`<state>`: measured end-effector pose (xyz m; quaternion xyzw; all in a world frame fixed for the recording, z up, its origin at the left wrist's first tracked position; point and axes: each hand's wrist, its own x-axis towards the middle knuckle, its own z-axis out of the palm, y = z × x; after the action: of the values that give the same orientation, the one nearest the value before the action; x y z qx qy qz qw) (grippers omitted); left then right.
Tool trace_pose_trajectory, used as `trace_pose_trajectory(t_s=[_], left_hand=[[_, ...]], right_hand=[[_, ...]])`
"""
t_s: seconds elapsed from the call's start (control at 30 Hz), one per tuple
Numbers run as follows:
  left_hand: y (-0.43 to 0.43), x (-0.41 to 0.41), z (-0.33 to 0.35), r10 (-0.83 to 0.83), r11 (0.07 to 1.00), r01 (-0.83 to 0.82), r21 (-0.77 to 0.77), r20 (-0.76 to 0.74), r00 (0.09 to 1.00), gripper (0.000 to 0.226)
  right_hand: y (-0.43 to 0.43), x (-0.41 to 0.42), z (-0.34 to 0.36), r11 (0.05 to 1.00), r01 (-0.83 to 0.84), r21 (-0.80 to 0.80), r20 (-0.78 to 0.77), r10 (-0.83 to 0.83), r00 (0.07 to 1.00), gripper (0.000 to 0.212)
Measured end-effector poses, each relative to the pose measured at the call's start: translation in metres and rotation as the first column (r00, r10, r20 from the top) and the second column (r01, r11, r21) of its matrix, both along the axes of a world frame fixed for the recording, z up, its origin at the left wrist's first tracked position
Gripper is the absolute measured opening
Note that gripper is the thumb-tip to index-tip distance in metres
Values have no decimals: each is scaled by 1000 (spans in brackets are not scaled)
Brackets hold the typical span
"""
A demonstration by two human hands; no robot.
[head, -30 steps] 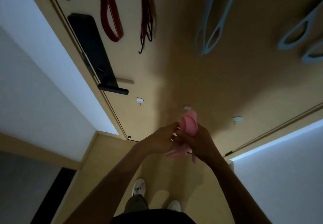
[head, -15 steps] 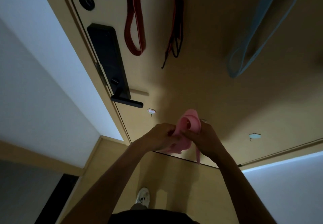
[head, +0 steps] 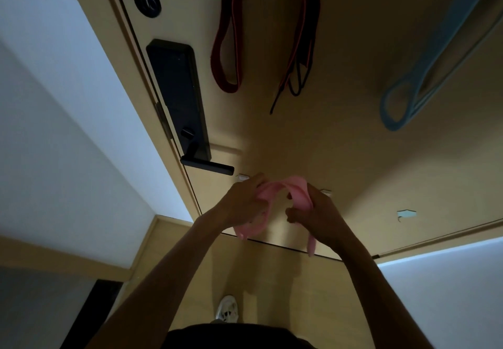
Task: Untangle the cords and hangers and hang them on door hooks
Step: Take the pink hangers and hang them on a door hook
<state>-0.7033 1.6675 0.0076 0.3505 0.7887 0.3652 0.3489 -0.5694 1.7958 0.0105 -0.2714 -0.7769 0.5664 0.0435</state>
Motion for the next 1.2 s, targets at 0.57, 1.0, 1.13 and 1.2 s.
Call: trace_pose_trajectory(t_s=[0.57,1.0,1.13,1.2], left_hand=[[-14,-17,-4,-144,966,75,246,276,950,29],[-14,-23,-20,-82,992,55,112,249,965,29],[-13,-19,-23,-119,993,117,34,65,991,32],[-12,-16,-25,-122,992,122,38,-10,993,34]], right_hand=[[-7,-12,5,969,-241,54,97,235,967,30],[-1,-18,-13,968,-229,102,178,209,962,24],[1,-24,-21,942,-286,178,281,230,932,24],[0,-25,-25,948,-267,173,269,215,939,25]])
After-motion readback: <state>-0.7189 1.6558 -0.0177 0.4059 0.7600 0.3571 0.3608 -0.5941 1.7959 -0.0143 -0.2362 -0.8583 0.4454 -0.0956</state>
